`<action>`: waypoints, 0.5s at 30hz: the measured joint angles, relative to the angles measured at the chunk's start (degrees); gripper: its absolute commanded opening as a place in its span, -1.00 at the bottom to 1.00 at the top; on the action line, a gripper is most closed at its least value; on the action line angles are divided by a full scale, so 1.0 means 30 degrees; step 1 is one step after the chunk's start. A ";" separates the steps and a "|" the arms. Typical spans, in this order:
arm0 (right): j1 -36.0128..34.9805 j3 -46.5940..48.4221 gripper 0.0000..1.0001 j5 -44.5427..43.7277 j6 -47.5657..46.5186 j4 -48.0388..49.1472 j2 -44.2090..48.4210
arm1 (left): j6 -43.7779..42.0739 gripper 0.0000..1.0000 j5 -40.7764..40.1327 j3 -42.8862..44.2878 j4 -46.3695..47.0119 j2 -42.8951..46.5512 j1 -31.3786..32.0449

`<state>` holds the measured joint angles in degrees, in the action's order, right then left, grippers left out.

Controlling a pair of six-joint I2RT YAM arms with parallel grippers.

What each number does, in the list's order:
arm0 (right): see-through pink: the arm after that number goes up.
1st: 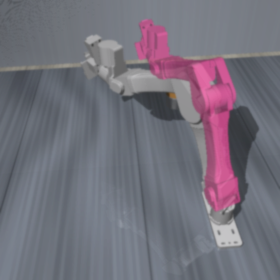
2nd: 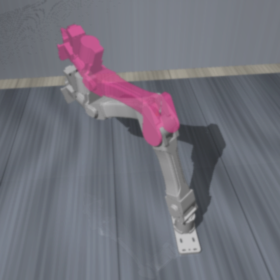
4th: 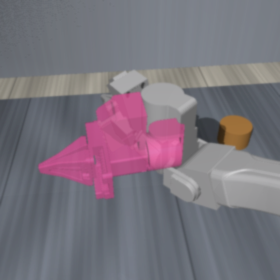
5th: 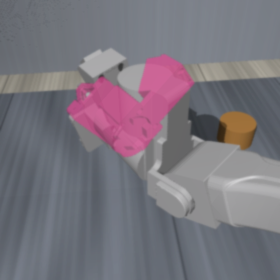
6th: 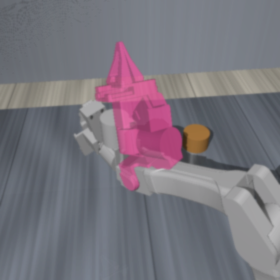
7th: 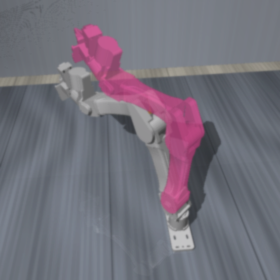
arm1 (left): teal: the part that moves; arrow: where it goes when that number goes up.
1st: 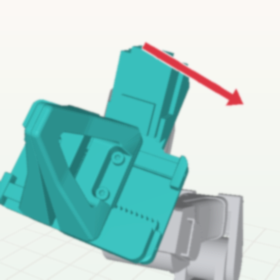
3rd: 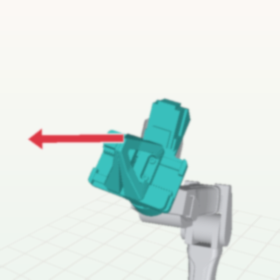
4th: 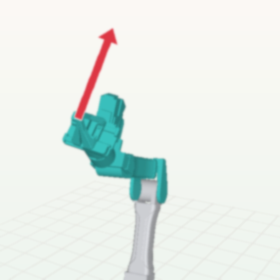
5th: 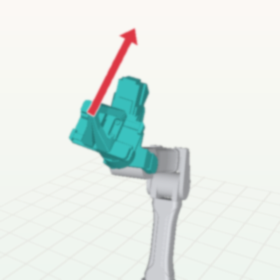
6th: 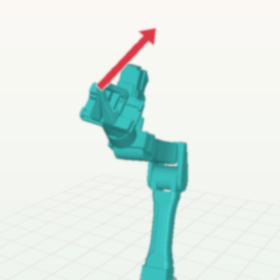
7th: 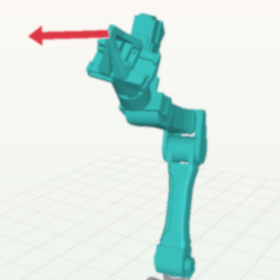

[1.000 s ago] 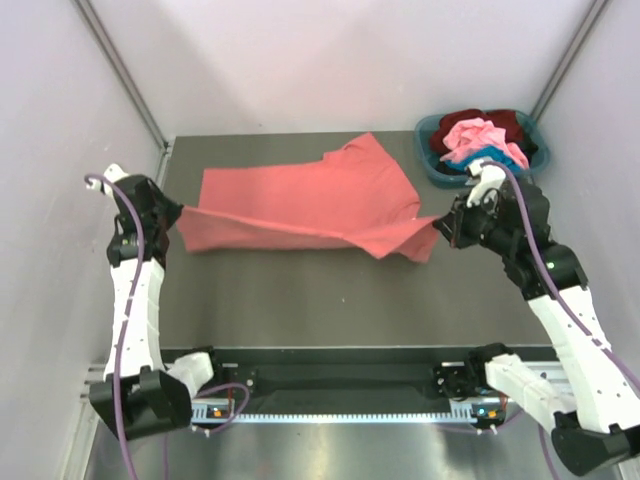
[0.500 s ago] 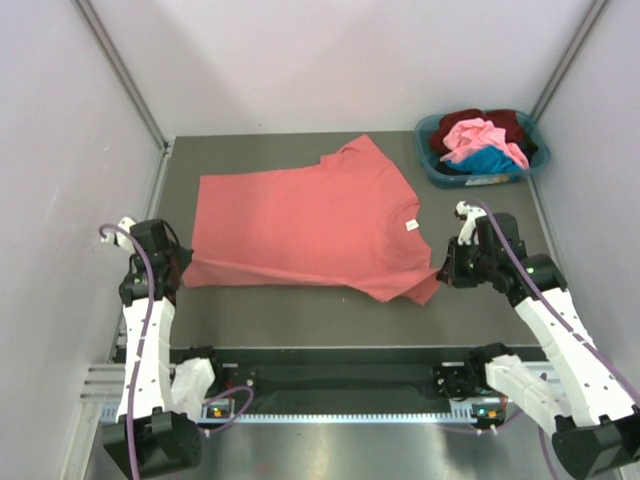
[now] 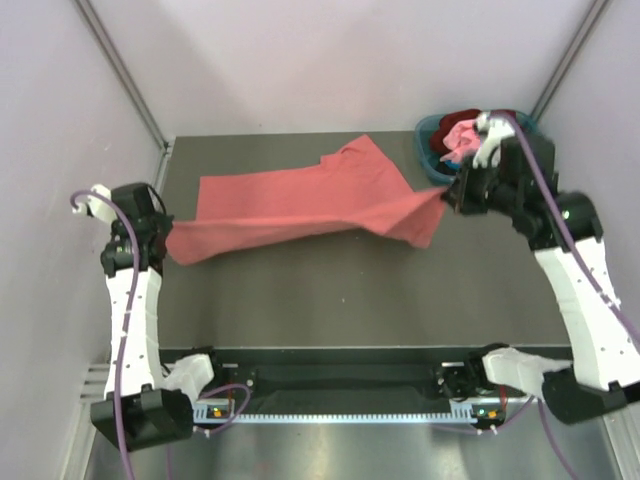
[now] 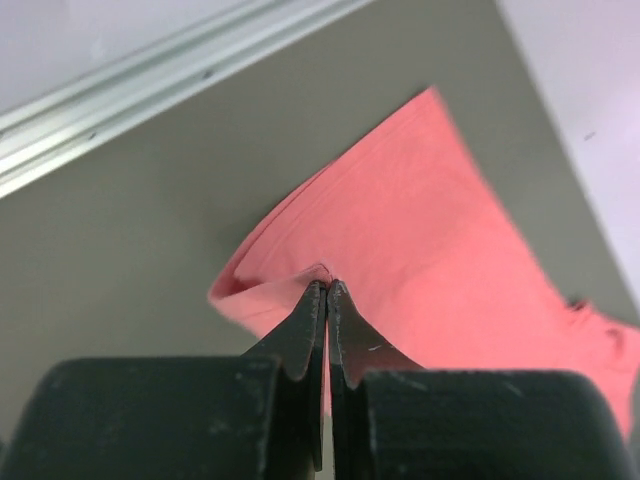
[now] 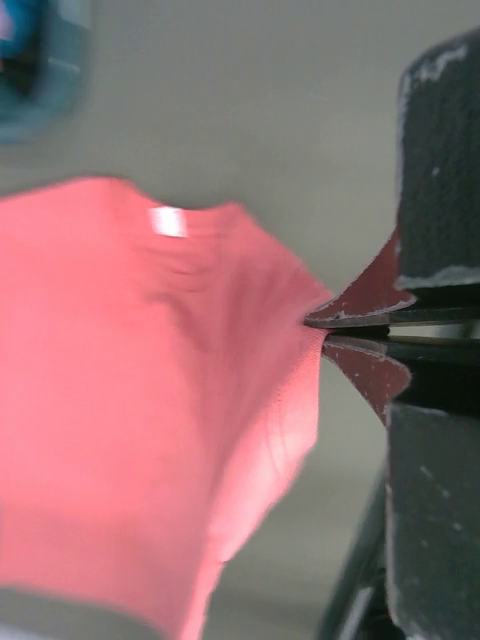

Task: Fold and stack the t-shirts
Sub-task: Flatten the tshirt out

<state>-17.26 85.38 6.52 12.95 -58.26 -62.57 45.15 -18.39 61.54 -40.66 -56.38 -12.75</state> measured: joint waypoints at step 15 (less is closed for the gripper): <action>-0.0925 -0.2681 -1.00 -0.2667 0.0619 -0.1093 0.0867 | 0.0561 -1.00 -0.2849 0.0452 -0.1275 0.1763 0.0554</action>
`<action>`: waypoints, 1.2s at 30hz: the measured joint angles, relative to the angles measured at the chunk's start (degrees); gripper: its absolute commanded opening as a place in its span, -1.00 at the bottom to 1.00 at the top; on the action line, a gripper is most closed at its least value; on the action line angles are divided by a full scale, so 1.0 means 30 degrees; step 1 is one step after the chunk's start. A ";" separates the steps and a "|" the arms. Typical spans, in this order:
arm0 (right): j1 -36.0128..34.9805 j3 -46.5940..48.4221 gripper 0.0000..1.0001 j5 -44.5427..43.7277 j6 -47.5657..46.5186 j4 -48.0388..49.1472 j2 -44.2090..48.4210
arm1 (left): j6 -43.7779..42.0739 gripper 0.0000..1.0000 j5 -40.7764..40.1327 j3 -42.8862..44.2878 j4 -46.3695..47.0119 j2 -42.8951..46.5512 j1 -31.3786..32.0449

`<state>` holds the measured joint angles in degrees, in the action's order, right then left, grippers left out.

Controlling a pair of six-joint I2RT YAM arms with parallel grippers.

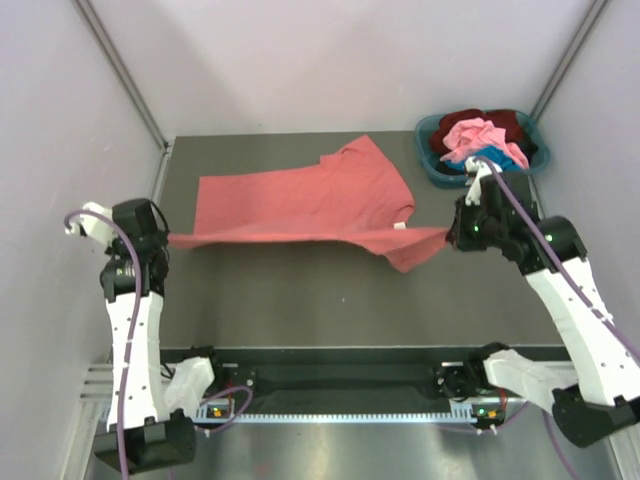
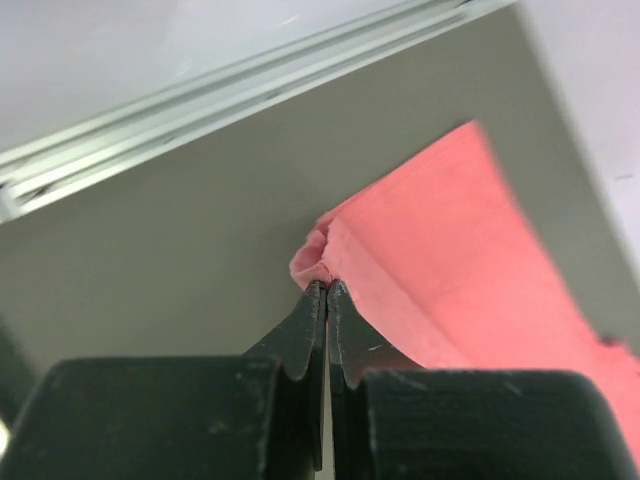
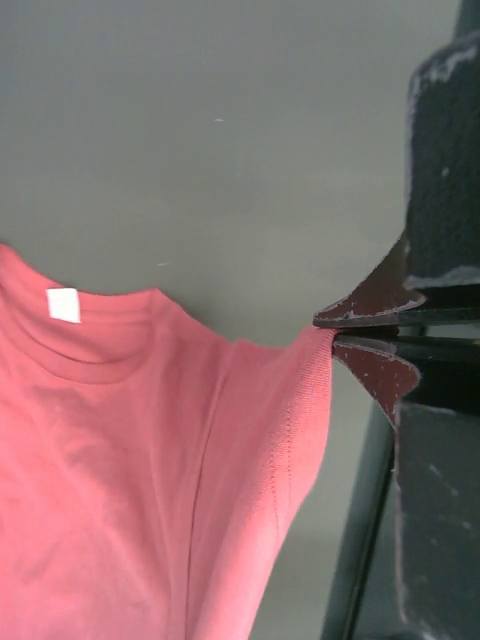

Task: Fold and stack the t-shirts
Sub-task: Flatten the tshirt out

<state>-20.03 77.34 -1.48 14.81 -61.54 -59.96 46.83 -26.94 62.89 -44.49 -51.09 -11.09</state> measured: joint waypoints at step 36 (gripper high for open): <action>-0.6135 0.1217 -1.00 -0.9770 0.0765 0.0029 -0.8233 | -0.0554 -1.00 -0.2412 -0.5566 0.1013 -0.3759 0.0357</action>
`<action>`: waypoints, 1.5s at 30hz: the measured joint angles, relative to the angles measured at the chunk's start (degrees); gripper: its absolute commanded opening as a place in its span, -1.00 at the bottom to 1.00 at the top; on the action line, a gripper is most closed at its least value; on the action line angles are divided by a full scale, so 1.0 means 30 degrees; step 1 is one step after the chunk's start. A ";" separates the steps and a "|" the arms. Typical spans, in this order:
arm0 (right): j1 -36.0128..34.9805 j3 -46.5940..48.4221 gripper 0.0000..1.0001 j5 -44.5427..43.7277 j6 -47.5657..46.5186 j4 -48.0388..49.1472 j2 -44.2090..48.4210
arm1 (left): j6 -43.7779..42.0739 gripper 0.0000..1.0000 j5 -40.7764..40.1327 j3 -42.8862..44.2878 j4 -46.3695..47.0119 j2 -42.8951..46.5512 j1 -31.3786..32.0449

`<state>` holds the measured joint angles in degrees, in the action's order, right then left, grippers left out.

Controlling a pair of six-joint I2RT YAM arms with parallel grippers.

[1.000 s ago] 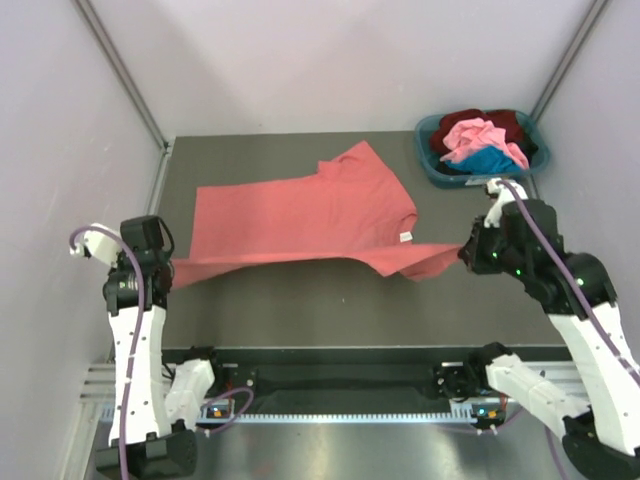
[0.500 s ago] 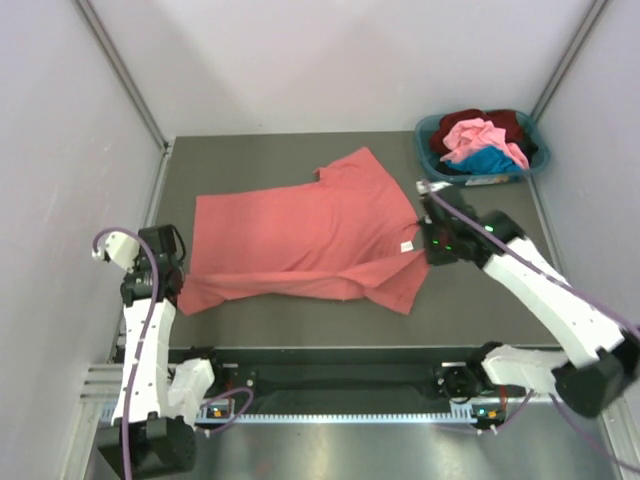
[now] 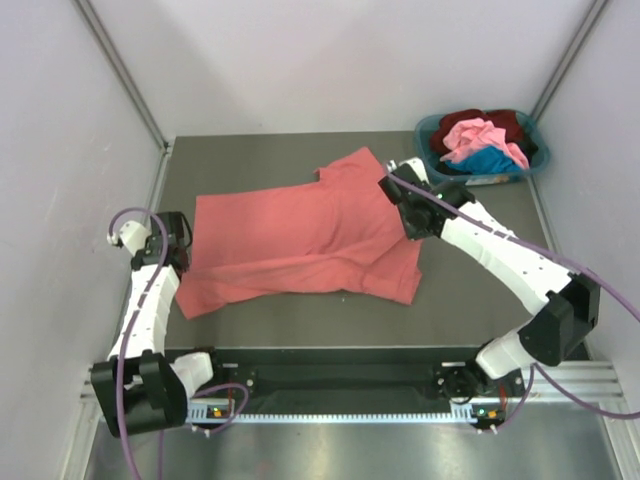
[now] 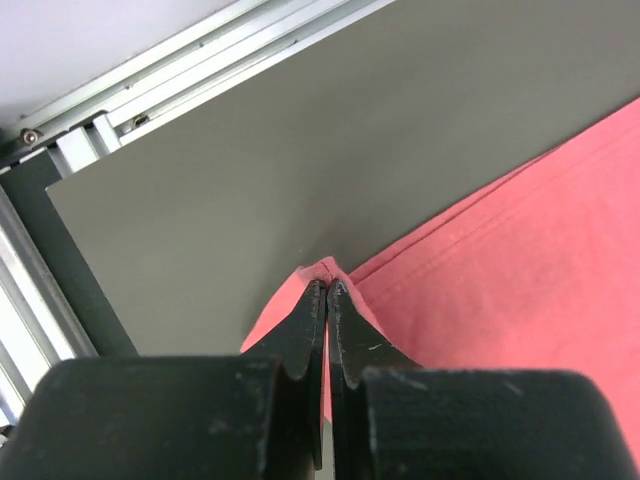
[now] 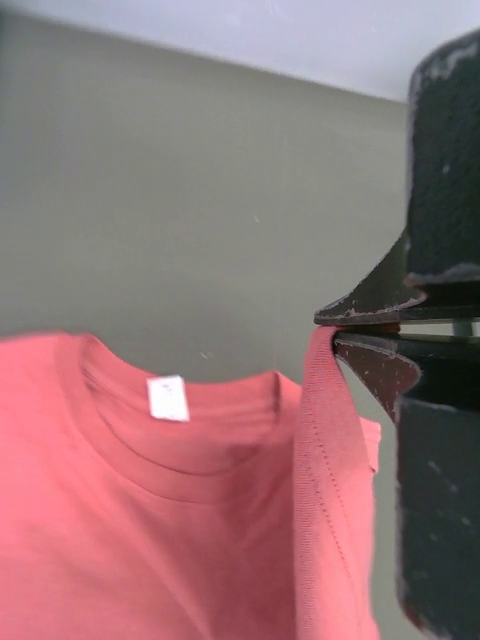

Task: Fold and stack the t-shirts
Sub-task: Flatten the tshirt out

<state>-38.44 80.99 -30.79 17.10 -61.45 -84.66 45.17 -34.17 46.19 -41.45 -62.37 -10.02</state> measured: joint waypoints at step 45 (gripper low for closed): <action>0.0889 0.3716 -1.00 -0.2055 -0.3555 -0.0583 0.2943 | -0.7198 -1.00 0.0102 0.7308 0.2193 0.0029 0.3075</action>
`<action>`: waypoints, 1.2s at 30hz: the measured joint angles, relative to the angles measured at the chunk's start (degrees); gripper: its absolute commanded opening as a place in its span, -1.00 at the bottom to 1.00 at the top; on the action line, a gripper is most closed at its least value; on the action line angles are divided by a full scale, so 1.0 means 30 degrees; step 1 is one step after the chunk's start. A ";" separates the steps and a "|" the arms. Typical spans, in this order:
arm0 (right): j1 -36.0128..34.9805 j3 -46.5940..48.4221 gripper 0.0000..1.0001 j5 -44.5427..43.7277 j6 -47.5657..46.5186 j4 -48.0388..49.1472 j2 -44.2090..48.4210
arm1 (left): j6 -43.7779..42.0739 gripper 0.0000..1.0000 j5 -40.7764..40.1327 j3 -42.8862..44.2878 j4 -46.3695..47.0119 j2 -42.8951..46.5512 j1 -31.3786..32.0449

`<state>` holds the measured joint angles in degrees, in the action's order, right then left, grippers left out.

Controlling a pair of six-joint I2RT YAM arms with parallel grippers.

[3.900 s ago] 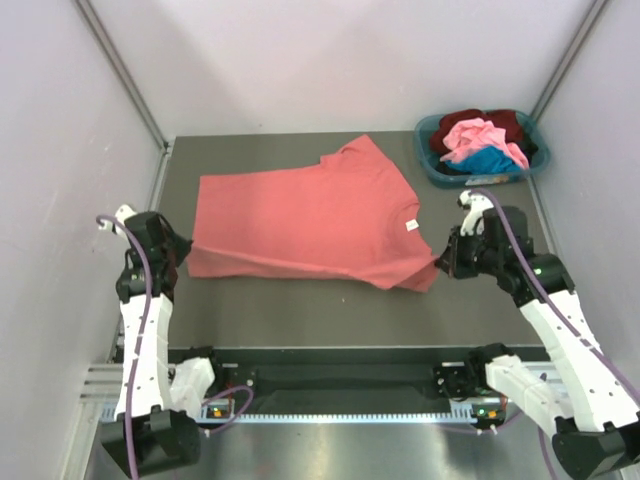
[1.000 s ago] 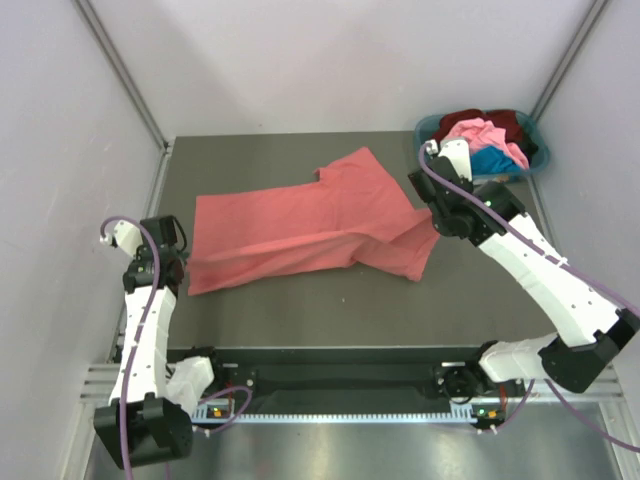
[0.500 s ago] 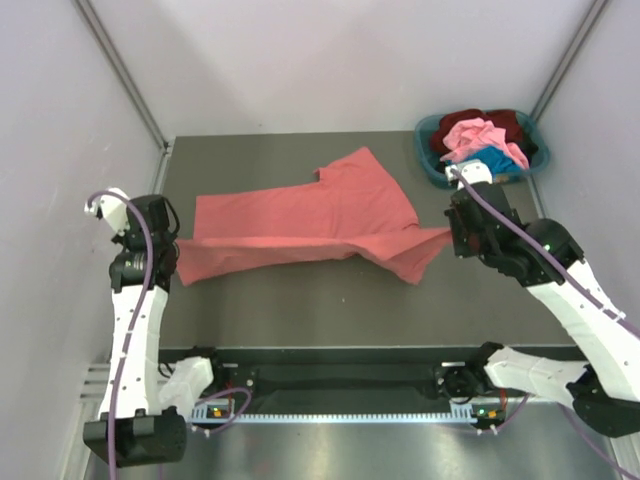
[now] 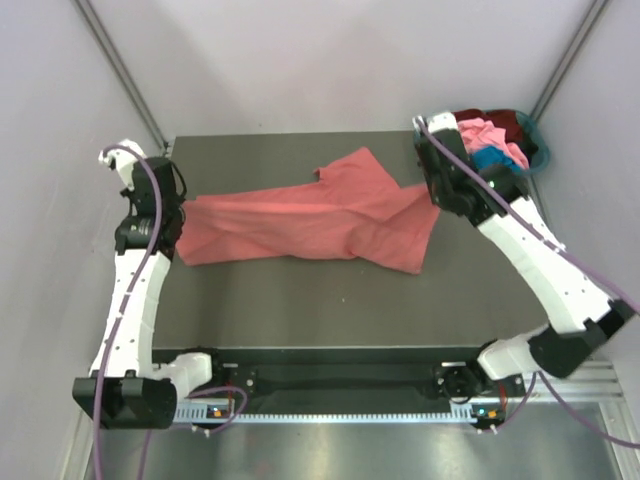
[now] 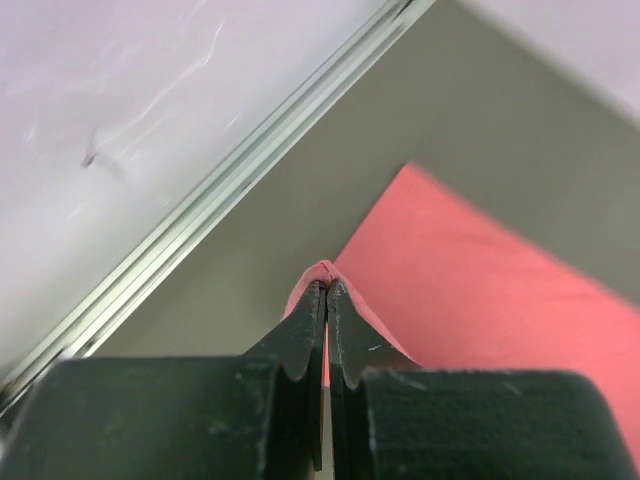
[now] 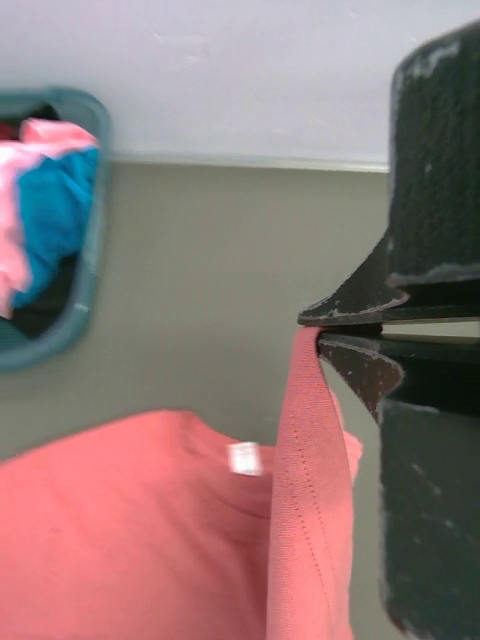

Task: Fold and stack the t-shirts
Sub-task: Flatten the tshirt out

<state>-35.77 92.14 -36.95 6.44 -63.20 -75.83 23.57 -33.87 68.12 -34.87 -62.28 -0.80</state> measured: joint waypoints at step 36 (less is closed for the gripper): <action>0.1282 1.1118 -1.00 0.7788 -0.4240 0.8983 0.8794 | 0.1603 -1.00 0.5122 1.8411 0.0561 0.3701 0.0044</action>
<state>-31.92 125.49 -13.58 -6.28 -36.25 -49.45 28.38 -18.50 123.35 -33.19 -51.18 -0.67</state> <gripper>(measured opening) 0.012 0.015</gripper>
